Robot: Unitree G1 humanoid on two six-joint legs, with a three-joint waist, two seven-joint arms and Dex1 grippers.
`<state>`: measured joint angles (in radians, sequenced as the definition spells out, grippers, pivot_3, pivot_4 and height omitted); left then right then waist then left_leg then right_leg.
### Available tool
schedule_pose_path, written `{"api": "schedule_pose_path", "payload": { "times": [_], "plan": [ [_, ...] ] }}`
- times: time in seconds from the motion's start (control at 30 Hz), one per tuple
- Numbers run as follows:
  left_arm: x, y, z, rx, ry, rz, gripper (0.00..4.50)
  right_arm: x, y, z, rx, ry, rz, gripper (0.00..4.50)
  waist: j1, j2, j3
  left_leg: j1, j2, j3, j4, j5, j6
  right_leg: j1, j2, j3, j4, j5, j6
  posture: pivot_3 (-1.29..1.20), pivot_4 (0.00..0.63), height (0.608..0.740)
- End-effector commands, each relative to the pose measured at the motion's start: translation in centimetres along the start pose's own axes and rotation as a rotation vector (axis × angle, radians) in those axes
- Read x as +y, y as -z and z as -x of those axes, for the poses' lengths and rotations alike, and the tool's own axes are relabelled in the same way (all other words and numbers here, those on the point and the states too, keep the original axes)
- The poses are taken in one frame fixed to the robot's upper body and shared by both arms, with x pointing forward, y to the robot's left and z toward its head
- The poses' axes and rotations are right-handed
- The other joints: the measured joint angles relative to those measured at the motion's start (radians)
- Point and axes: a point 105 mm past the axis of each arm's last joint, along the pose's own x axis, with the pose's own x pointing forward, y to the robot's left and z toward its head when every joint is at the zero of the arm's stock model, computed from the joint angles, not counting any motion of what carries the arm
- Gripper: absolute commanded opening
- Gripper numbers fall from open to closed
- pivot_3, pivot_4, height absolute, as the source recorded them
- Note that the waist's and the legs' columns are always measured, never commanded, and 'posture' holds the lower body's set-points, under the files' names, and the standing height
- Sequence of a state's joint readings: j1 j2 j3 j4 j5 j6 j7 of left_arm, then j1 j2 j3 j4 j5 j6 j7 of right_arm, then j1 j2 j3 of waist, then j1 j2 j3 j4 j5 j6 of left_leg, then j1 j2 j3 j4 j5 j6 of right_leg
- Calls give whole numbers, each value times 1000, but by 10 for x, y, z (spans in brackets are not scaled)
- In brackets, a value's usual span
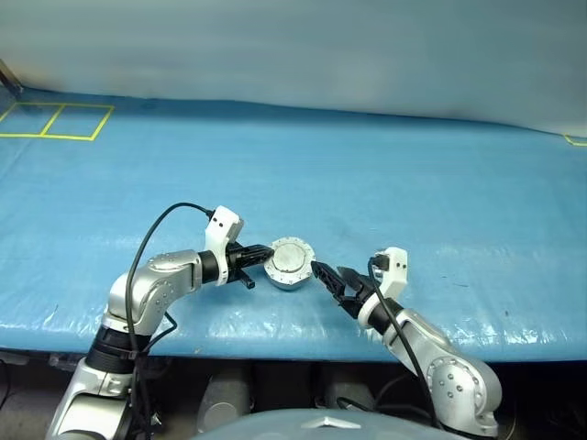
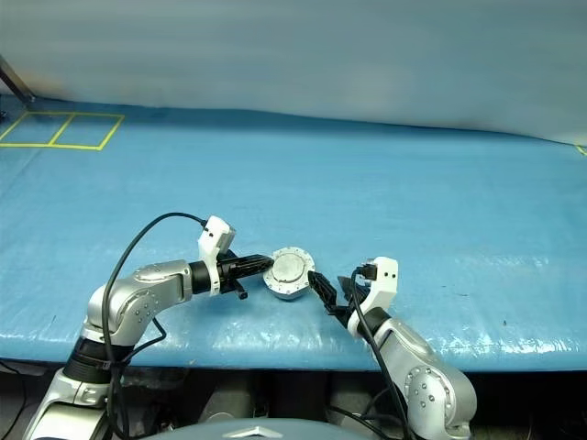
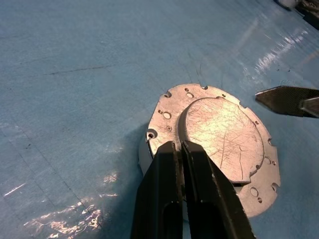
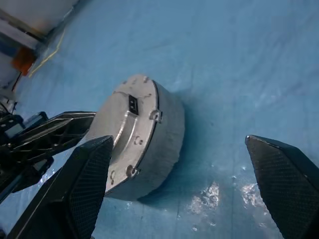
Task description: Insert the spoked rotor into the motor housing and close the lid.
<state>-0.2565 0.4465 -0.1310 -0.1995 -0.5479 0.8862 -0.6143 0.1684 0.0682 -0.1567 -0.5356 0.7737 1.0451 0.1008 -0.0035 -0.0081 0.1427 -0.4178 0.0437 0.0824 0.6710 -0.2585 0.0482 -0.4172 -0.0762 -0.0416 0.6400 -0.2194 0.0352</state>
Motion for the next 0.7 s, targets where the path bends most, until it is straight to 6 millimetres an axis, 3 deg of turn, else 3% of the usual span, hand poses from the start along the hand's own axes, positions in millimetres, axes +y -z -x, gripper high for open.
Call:
{"api": "schedule_pose_path", "payload": {
  "times": [0.03,0.5,0.6,0.7],
  "plan": [
    [-5,14,-6,43,14,23,176,17,0,-7,1,-75,-105,4469,0,0,0,0,-1,0,-1,1,1,0,0,0,-1,0,0,0,150,740],
    [-5,17,-6,23,3,41,176,34,14,-17,92,-185,-423,4469,-1,-1,-1,1,-1,0,-10,3,6,3,2,-1,-11,0,1,0,150,740],
    [-5,17,-6,21,3,40,176,31,17,-18,100,-173,-476,3923,-2,-1,-1,1,-1,0,-10,3,6,3,2,-1,-11,0,1,0,150,740],
    [-5,17,-6,18,3,39,176,31,13,-15,88,-185,-522,2894,-2,0,-1,1,-1,0,-10,2,6,3,2,-1,-12,0,2,0,150,740]
  ]
}}
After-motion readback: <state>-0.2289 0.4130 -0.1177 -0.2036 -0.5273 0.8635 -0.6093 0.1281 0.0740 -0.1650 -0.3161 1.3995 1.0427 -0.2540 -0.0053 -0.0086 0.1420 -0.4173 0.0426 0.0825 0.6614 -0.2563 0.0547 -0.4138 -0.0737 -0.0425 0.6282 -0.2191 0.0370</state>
